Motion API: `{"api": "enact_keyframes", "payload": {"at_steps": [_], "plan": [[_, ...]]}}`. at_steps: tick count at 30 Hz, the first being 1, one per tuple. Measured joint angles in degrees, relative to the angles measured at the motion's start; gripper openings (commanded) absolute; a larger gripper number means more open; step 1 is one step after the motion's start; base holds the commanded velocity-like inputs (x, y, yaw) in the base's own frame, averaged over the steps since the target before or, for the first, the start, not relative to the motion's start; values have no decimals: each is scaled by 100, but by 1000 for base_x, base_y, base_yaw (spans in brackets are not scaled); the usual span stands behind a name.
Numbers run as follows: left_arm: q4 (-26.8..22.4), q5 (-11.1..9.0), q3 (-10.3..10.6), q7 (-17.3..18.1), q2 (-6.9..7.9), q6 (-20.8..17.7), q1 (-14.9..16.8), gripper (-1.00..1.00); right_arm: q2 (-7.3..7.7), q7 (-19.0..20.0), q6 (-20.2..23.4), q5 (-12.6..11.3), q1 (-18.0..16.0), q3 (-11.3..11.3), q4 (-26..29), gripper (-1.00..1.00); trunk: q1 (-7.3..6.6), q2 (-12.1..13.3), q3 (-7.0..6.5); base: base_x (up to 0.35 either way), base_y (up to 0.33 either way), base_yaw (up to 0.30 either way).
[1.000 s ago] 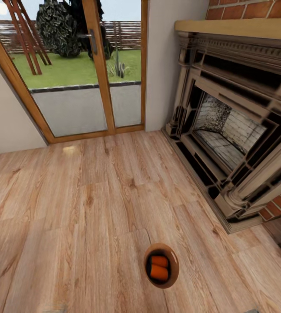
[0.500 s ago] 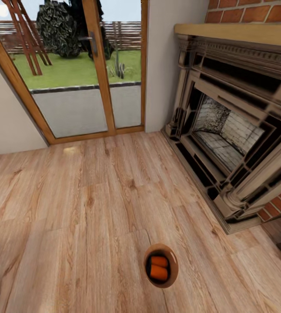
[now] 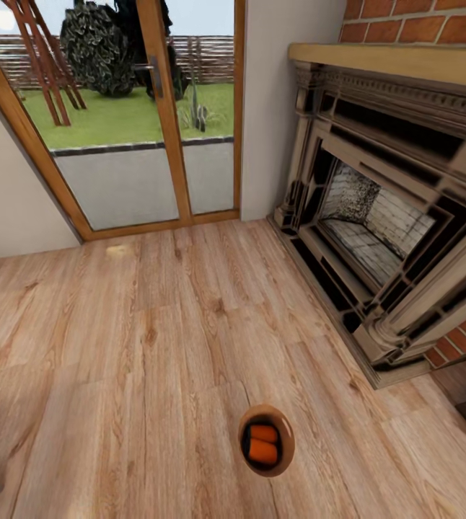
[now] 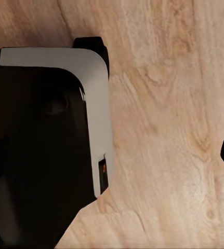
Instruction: Put the three can of soda from the living room inside the tash can in the kitchen.
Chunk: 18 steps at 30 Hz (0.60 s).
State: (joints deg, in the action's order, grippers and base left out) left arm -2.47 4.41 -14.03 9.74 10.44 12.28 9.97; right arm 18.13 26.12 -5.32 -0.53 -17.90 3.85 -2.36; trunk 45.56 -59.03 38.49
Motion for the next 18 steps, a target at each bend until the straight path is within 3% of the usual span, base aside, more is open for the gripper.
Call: {"api": "enact_keyframes", "payload": {"at_steps": [18], "plan": [[-8,-41,-57,14,30,217,-246,100,-66,-18,-262,-17,235,9,-7,100,-395,722,-323,0,0,0]]}}
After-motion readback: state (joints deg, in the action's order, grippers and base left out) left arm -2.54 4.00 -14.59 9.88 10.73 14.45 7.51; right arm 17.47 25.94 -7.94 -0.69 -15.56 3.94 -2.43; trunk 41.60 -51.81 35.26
